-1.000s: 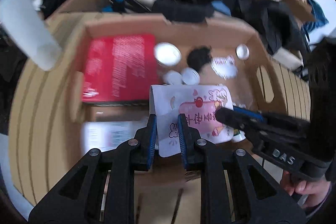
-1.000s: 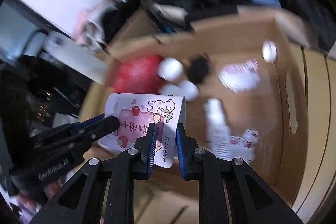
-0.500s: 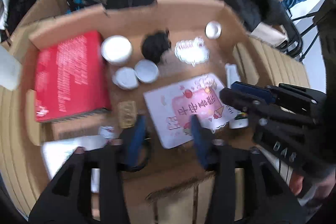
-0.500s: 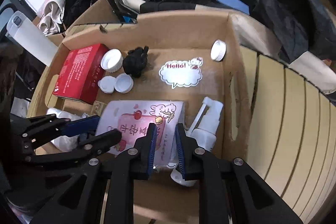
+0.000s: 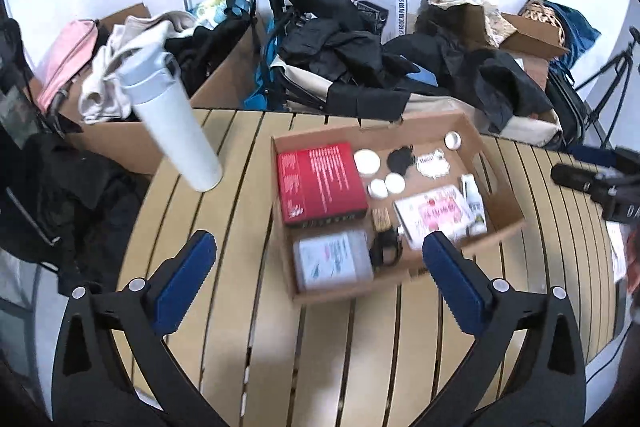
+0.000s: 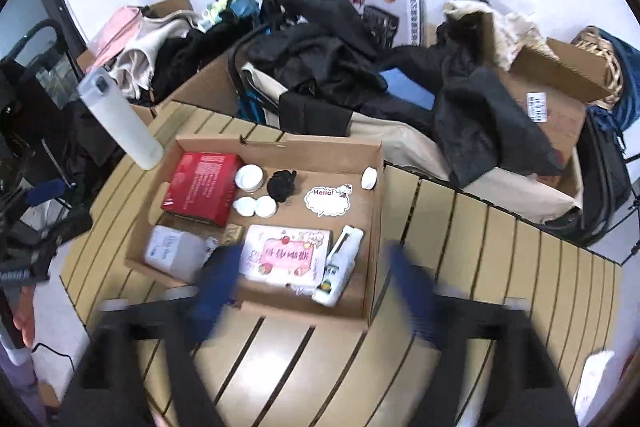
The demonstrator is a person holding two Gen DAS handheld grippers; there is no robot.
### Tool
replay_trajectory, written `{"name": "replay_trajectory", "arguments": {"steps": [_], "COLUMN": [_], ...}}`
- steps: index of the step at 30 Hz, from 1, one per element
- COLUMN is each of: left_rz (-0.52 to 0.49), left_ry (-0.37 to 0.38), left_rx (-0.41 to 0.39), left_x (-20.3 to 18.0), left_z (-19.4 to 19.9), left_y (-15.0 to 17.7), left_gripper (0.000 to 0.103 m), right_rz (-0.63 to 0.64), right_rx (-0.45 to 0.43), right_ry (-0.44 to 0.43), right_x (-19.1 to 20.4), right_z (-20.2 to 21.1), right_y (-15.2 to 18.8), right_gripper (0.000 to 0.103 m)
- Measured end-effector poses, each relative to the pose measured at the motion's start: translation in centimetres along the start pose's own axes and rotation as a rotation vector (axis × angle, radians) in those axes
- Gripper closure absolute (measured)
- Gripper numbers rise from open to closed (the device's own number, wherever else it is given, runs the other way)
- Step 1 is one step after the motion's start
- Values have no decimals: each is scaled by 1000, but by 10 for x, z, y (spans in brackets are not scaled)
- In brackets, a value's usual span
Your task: Organize objects
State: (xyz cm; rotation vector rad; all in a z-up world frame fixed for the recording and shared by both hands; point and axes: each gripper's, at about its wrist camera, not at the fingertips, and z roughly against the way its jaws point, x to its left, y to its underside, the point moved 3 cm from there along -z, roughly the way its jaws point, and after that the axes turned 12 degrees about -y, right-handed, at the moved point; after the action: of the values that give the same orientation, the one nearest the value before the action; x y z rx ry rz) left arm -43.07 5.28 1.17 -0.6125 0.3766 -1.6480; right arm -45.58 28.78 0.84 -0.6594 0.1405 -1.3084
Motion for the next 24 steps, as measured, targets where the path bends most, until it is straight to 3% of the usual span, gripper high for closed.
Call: {"name": "replay_trajectory", "arguments": {"steps": [4,10,13,18,24], "left_rz": [8,56,75,64,114], "left_ry": [-12,22,26,-60,-22], "left_rx": [-2,-106,-179,-251,-234], "left_x": [4,15,16,13,9], "left_z": [30,94,126,171,210], "left_y": [25,87,132,203,287], "left_gripper": [0,0,0,0,0], "right_rz": [26,69,87,66,5], "right_rx": [-35,-124,-185,-239,-310], "right_ry": [6,13,2,30,49], "right_x": [25,63,81,101,138], "right_z": [32,94,118,141,165], "right_y": [21,81,126,207,305], "right_gripper": [17,17,17,17,17]}}
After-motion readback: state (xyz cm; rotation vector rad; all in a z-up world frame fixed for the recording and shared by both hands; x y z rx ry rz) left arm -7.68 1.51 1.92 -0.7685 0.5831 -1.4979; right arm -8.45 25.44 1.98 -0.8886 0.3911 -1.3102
